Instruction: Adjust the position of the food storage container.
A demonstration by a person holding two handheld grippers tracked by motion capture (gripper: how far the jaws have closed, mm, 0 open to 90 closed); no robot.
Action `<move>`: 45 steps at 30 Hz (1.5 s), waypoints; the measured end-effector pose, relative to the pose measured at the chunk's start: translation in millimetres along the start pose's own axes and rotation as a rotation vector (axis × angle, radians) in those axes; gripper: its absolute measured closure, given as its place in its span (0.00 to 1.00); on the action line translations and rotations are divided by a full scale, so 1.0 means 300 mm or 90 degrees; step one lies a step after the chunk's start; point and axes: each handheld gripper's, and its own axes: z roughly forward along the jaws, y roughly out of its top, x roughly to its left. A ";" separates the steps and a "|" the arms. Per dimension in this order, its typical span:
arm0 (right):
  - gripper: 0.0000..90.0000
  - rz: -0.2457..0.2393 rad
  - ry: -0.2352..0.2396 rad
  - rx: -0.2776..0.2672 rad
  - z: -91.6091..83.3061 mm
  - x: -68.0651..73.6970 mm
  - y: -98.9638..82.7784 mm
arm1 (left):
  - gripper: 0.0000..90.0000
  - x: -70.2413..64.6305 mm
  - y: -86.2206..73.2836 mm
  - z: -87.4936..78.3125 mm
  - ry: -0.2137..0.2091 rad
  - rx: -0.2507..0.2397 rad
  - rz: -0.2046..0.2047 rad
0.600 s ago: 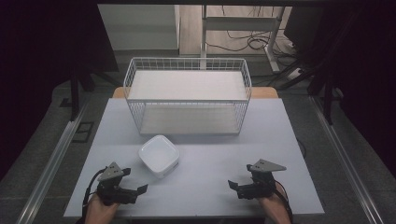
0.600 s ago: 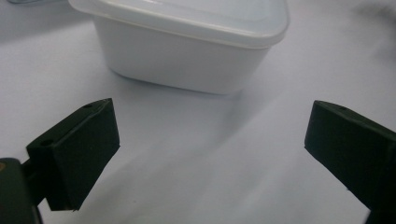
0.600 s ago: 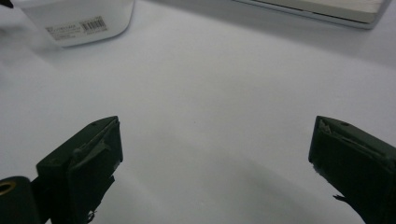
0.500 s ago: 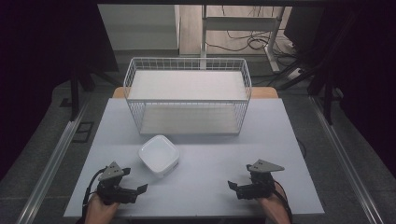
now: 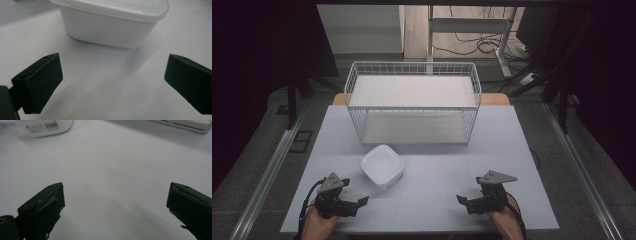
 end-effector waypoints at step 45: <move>0.00 0.012 -0.069 -0.008 0.026 0.013 0.008 | 1.00 0.207 0.254 0.105 0.047 -0.001 -0.041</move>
